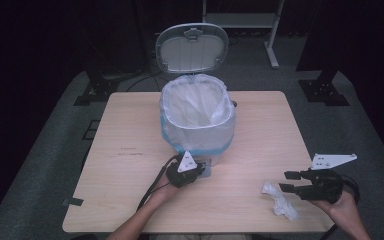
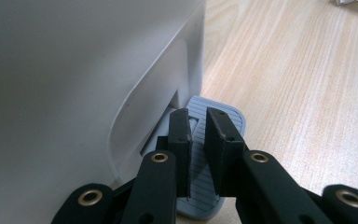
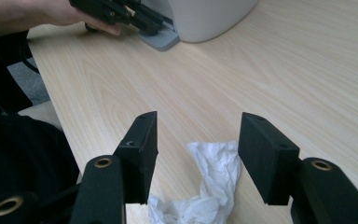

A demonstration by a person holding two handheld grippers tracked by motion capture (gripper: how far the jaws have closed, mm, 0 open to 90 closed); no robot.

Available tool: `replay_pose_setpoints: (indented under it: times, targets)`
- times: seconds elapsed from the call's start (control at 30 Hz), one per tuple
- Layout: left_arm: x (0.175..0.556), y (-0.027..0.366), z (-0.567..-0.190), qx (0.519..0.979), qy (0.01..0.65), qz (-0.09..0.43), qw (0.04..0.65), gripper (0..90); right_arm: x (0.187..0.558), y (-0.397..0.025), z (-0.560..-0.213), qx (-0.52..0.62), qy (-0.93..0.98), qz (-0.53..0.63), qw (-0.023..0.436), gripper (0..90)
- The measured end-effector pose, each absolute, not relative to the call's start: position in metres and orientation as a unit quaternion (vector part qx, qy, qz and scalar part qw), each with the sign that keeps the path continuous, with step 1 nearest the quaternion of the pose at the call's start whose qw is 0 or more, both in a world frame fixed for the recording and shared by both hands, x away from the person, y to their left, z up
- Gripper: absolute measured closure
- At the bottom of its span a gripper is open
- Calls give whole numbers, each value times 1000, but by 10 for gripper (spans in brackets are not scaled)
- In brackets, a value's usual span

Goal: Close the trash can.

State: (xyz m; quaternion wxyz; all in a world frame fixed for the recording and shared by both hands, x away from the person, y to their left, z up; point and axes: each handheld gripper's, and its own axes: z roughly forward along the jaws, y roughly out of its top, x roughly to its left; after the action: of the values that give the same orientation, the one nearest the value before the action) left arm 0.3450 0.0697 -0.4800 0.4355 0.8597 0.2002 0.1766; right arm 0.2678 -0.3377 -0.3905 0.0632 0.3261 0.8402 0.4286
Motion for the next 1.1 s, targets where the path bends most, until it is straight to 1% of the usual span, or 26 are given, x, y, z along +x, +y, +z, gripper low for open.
replay_pose_setpoints:
  times: [0.4, 0.47, 0.8, 1.1]
  targets:
    - [345, 70, -480, 861, 196, 183, 431, 807, 266, -338, -409, 335, 840, 422, 58, 446]
    - [343, 68, -480, 858, 203, 179, 436, 807, 265, -338, -412, 336, 841, 421, 56, 446]
    - [341, 68, -480, 862, 192, 195, 426, 807, 264, -332, -433, 340, 854, 391, 49, 437]
    - [339, 66, -481, 862, 189, 205, 423, 807, 265, -332, -452, 349, 858, 374, 39, 452]
